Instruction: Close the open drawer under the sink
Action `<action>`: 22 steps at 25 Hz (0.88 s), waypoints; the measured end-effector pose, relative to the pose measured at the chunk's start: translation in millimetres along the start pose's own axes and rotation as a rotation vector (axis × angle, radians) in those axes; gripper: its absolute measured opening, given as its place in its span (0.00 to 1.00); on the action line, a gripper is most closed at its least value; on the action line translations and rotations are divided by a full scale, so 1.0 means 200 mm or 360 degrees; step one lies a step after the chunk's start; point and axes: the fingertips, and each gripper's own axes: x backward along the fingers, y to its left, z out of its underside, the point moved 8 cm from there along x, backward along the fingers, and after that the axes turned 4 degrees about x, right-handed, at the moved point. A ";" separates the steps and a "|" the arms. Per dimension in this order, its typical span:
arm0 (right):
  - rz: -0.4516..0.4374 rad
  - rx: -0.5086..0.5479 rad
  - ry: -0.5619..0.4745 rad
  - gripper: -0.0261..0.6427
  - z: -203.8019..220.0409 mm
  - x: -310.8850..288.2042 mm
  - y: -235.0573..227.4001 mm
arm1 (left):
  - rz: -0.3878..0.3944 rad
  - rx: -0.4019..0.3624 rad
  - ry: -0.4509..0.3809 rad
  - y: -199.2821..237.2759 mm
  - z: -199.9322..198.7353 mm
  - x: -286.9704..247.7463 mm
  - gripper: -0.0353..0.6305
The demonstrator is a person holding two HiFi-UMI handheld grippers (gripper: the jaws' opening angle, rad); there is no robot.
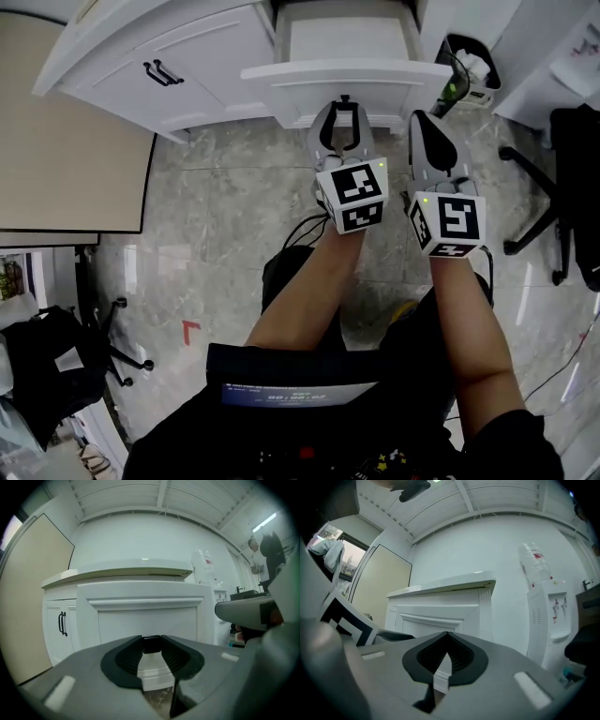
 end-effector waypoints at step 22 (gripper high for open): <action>0.0100 -0.0101 0.0105 0.07 0.08 -0.50 -0.09 | 0.0136 0.0007 0.0117 0.14 -0.11 -0.61 0.24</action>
